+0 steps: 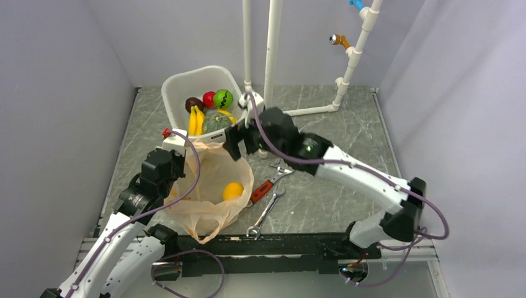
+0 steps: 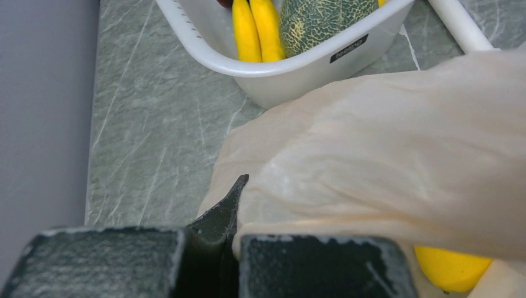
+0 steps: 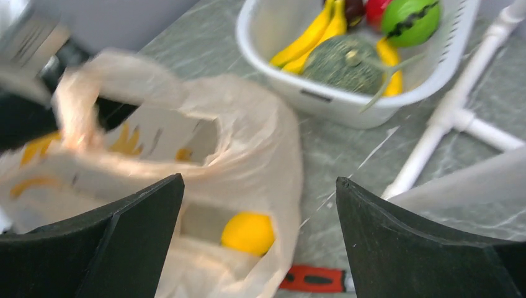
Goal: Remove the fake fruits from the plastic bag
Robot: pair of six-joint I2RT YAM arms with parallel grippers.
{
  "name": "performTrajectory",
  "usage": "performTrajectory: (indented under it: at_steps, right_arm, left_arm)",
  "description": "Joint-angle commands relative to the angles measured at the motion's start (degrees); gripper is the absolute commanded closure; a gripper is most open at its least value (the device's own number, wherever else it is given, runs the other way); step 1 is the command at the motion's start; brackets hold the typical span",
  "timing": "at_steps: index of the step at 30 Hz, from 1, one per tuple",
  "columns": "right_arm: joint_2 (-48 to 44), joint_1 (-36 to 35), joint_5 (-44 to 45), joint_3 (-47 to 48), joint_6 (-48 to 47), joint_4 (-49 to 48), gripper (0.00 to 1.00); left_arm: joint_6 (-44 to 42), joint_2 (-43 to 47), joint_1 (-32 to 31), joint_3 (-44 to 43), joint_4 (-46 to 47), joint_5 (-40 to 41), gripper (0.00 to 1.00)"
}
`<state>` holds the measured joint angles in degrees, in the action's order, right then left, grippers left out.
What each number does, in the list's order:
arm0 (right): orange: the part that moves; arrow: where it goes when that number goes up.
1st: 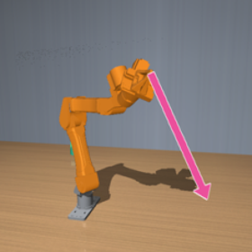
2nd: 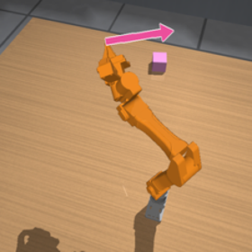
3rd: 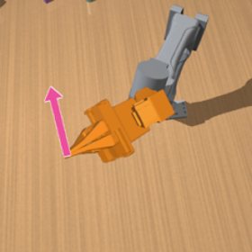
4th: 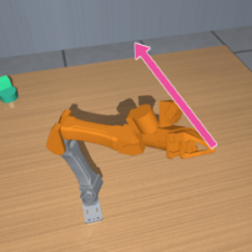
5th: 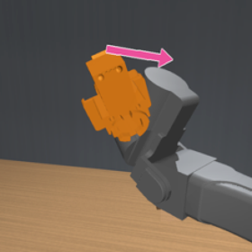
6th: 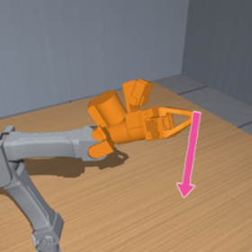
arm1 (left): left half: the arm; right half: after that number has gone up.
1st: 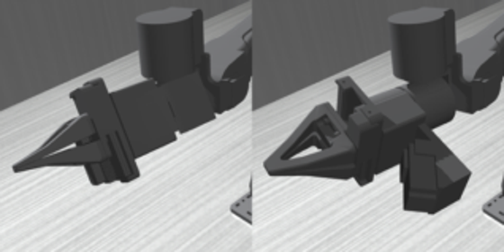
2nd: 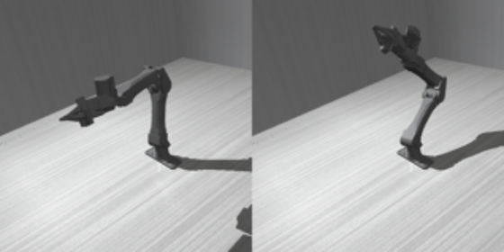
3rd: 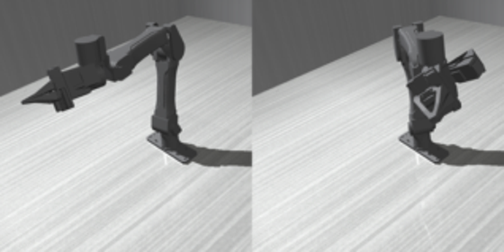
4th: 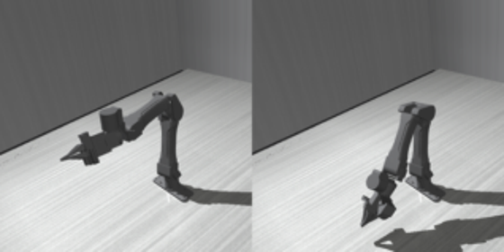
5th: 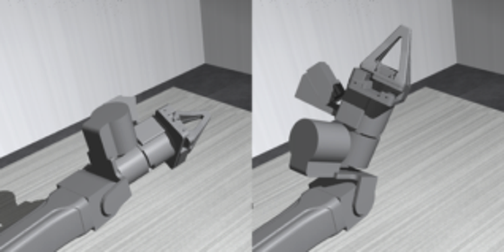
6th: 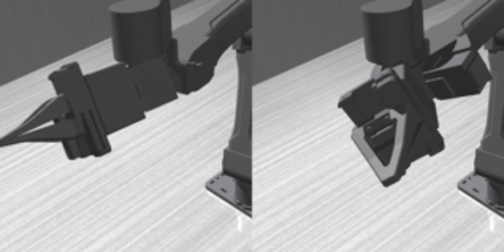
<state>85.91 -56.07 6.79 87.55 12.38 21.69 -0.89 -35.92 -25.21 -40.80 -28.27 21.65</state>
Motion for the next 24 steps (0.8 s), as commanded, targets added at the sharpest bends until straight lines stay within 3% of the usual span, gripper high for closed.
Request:
performTrajectory:
  at_steps: [1, 7, 11, 13, 16, 20, 24]
  right_arm:
    - [-8.76, -3.76, 0.99, -12.06, 2.25, -6.38, 0.05]
    - [-22.77, -8.29, 12.19, -30.00, 5.63, -7.90, 0.07]
    - [-29.78, -8.48, 9.27, -38.30, 5.47, -11.90, 0.07]
    - [-28.60, -8.58, 6.27, -39.44, 7.40, -13.10, 0.12]
    - [-23.40, -11.27, 0.57, -37.72, 7.52, -15.40, 0.34]
    - [-16.56, -20.97, -0.27, -34.36, 1.60, -21.27, 0.35]
    - [-5.98, -22.89, 4.86, -26.39, 0.67, -21.17, 0.34]
  left_arm:
    - [-0.42, 0.02, -0.14, -0.92, 1.23, -2.72, 1.00]
    - [-0.51, 1.14, -0.19, -0.68, 1.56, -2.66, 1.00]
    - [-0.40, 0.84, -0.15, -0.78, 1.41, -3.01, 1.00]
    - [-0.43, 0.70, -0.10, -0.77, 1.44, -2.99, 1.00]
    - [-0.37, 0.66, -0.19, -0.67, 1.47, -2.93, 1.00]
    - [-0.37, 0.44, -0.19, -0.60, 1.43, -2.40, 1.00]
    - [-0.35, 0.15, -0.14, -0.60, 1.36, -2.49, 1.00]
